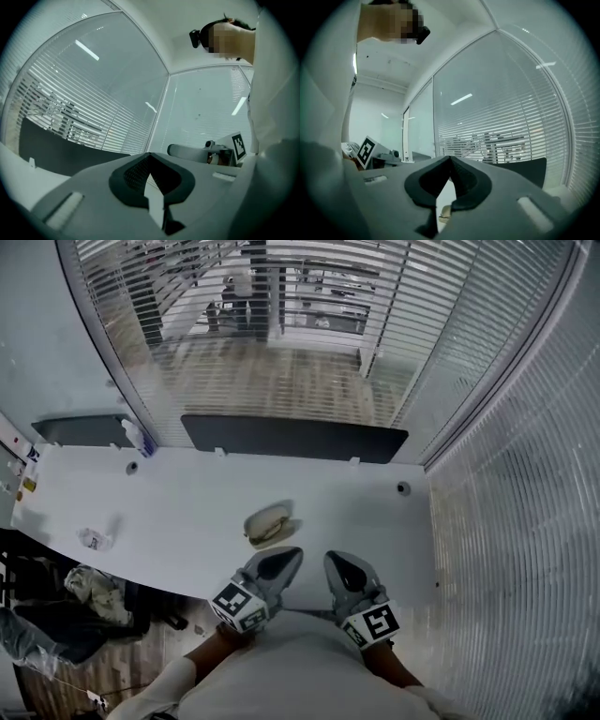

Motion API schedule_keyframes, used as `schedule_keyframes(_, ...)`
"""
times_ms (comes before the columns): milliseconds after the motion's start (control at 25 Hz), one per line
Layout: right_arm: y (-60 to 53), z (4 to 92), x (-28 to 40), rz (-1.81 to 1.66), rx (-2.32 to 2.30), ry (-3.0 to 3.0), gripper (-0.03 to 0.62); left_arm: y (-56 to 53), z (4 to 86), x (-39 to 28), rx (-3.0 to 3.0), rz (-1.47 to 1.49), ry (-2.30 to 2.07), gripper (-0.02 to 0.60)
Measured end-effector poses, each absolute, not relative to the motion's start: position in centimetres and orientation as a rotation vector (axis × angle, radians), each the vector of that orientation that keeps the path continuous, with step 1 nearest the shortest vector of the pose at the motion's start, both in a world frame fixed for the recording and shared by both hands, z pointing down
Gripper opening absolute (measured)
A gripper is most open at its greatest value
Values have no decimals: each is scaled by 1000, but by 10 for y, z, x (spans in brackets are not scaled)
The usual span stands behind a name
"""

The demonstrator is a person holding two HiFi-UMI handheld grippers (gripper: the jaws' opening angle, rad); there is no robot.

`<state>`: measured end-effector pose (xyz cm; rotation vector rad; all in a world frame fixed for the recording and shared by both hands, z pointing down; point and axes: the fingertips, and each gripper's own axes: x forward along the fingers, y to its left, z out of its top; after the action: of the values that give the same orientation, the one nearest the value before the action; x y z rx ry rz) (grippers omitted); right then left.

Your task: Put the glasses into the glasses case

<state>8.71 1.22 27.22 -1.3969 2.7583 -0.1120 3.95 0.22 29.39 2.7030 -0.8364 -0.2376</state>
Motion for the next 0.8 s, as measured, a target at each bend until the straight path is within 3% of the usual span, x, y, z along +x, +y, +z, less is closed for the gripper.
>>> schedule_keyframes(800,5,271,103,-126,-1380,2745,0,-3,294,66,2719,-213,-797,3)
